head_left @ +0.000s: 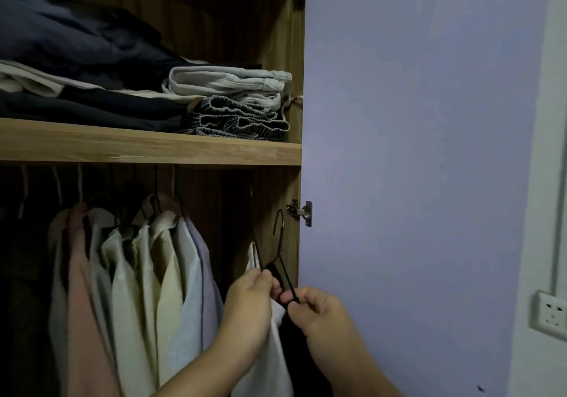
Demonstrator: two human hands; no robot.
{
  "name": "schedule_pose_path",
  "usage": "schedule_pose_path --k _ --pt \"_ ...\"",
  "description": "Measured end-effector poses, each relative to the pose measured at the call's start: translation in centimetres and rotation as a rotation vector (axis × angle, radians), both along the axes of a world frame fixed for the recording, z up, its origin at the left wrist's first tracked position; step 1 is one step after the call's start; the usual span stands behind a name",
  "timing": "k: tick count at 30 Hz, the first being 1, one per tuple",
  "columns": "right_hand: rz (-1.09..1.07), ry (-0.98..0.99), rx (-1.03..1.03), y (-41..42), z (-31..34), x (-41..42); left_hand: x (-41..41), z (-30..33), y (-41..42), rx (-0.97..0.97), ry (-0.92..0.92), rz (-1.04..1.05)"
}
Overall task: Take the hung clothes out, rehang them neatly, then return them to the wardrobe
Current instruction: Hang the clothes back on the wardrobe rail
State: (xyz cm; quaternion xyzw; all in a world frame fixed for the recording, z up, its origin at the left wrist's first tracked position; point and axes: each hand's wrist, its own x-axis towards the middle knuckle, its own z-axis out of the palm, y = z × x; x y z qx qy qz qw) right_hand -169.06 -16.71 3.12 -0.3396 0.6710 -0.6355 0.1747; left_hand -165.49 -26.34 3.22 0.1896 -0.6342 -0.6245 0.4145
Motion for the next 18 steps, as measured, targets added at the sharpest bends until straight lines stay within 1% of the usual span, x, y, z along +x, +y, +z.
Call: schedule_pose_path --k 2,3,7,9,15,18 --pt "0.032 0.002 -0.002 -1.4 -0.1 -2.2 -2.2 0.1 -1.4 0.074 0.046 0.048" --pt "0.049 0.008 0.003 -2.0 -0.1 -3.2 -3.2 0.1 -2.0 0.062 0.033 0.055" --pt "0.078 0.059 0.019 -4.8 0.0 -7.6 -6.2 -0.1 -4.5 -0.091 -0.066 0.113" --pt "0.084 0.088 0.018 -6.3 0.1 -9.6 -7.4 -0.3 -5.9 -0.122 -0.082 0.155" --pt "0.081 0.265 -0.051 -11.3 0.4 -13.2 -10.1 -0.4 -10.6 -0.096 -0.042 0.265" --pt "0.063 0.355 -0.107 -14.1 0.5 -14.1 -11.1 0.1 -13.2 -0.121 -0.032 0.318"
